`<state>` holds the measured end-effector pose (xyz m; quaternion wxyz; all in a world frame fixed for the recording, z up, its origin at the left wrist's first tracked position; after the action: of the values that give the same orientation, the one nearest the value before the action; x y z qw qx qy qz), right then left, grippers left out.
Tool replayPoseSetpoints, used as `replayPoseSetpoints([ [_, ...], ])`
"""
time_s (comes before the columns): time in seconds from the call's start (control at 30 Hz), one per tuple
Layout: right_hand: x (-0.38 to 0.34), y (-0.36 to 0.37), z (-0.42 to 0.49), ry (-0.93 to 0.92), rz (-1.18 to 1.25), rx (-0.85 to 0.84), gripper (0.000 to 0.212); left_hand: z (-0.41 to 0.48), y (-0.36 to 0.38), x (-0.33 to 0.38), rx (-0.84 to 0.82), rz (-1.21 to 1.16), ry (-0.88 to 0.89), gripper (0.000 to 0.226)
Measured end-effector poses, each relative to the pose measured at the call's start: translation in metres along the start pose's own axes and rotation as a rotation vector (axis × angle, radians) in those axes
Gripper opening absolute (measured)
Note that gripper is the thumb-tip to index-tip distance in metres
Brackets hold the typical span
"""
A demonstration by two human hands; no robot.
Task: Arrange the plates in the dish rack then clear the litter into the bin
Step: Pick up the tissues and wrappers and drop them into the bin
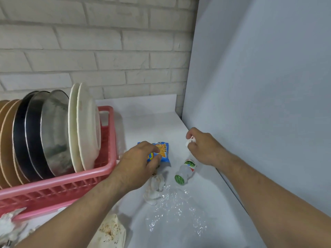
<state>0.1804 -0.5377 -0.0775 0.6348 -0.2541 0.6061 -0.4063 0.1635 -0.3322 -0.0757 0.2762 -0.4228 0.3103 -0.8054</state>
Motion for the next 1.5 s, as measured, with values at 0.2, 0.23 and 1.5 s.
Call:
replayPoseSetpoints([
  [0.2,0.013,0.026,-0.022,-0.127,-0.214,-0.168,0.027,0.003,0.008,0.003,-0.005,0.027,0.002,0.021],
  [0.23,0.016,0.03,-0.023,-0.143,-0.261,-0.164,0.026,0.003,0.01,0.003,-0.007,0.036,0.003,0.021],
  [1.5,0.044,0.06,-0.026,0.086,-0.215,-0.14,0.031,0.063,0.102,-0.053,-0.311,0.533,-0.651,0.062],
])
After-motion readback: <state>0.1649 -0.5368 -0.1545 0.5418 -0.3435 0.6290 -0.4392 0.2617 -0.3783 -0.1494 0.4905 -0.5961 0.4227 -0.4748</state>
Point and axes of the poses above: each hand's wrist, its own z-axis towards the middle knuckle, its own y-axis out of the palm, x = y × z, the point moved 7 cm from there along z, towards the middle knuckle, and after that the axes turned 10 degrees about x, right-handed, at the moved point
